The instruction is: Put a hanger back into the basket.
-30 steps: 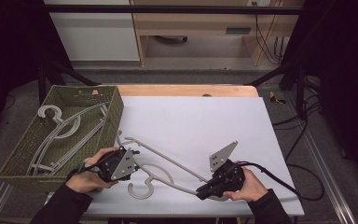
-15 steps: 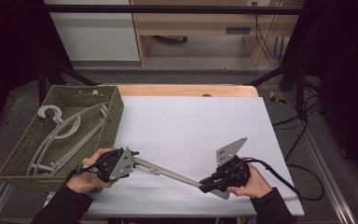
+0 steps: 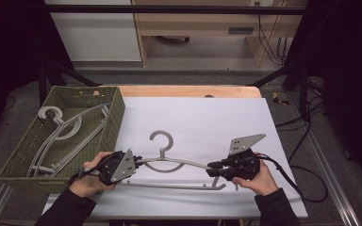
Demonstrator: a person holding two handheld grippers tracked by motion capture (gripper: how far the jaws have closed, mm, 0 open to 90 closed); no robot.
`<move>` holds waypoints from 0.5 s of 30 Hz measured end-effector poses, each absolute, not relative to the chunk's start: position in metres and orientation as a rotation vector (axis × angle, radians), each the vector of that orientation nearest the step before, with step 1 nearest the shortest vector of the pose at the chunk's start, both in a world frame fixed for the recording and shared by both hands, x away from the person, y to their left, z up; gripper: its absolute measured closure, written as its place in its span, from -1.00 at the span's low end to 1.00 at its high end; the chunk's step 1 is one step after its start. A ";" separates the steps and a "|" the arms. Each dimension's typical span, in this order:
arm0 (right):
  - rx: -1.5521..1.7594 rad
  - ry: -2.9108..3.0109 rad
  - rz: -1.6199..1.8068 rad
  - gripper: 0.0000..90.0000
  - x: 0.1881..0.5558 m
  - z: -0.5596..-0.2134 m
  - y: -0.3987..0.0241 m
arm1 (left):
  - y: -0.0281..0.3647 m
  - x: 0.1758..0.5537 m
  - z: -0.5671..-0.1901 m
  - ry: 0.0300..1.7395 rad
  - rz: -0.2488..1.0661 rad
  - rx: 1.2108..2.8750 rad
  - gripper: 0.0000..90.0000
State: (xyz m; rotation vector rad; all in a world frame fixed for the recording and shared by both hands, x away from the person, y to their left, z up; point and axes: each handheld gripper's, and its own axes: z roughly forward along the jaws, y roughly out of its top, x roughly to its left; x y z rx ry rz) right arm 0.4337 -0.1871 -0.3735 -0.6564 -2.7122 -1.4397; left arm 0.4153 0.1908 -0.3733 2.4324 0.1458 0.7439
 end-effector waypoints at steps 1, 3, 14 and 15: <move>-0.698 -2.730 -1.456 0.51 0.434 -0.374 -0.188 | 0.190 0.415 -0.373 0.152 0.739 2.429 0.80; -0.728 -2.740 -1.488 0.50 0.436 -0.375 -0.190 | 0.189 0.414 -0.372 0.167 0.747 2.419 0.80; -0.993 -2.701 -1.700 -0.01 0.439 -0.378 -0.203 | 0.184 0.412 -0.377 0.358 0.730 2.364 0.81; -1.014 -2.698 -1.739 -0.11 0.439 -0.378 -0.205 | 0.184 0.412 -0.376 0.379 0.734 2.365 0.81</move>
